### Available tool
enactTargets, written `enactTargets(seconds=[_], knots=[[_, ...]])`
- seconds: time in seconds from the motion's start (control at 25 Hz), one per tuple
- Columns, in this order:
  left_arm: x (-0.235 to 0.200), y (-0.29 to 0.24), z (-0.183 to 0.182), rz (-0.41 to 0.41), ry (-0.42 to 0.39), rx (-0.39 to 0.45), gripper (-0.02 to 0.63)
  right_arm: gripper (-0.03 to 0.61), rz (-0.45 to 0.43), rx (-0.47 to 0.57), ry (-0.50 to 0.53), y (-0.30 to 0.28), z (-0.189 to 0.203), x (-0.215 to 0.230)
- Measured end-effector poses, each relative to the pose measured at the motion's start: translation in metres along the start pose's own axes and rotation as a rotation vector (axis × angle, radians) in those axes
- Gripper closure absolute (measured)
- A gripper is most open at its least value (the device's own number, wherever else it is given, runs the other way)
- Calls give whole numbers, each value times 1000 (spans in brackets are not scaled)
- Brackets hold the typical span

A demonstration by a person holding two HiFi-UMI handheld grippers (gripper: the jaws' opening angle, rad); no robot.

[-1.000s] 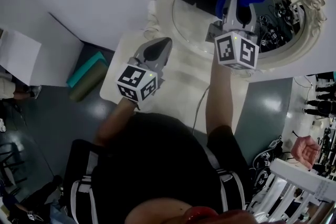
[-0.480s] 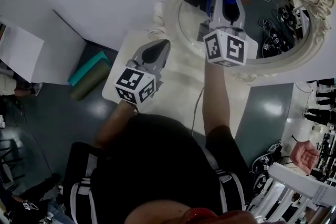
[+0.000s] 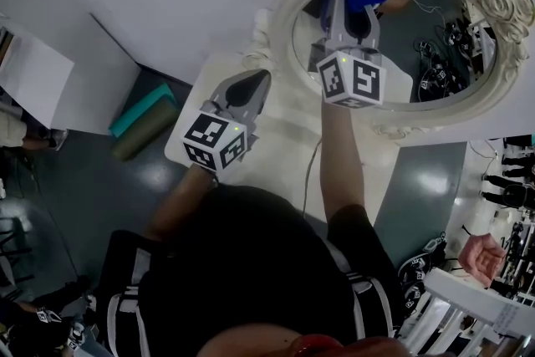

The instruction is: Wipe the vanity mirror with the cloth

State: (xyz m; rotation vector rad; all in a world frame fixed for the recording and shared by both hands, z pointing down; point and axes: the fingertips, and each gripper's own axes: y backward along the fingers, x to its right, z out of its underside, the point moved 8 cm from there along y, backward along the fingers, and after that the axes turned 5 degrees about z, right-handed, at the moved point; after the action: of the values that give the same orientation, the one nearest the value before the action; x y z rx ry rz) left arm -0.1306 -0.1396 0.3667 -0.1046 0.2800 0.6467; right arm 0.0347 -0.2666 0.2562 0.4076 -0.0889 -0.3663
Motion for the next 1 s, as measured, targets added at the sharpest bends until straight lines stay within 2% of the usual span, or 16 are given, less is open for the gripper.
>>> enactTargets(seconds=[0.4,0.68,1.0], knots=[[-2,8,-1,2,4,8,603,512,-23,-7,-53,6,1,5],[6,10,-1,25,-2,10,603,511,8,56,-67,36,-14,9],[29,-11,7,114,1,-24,603,511,125,88,-51,98,-29,44]])
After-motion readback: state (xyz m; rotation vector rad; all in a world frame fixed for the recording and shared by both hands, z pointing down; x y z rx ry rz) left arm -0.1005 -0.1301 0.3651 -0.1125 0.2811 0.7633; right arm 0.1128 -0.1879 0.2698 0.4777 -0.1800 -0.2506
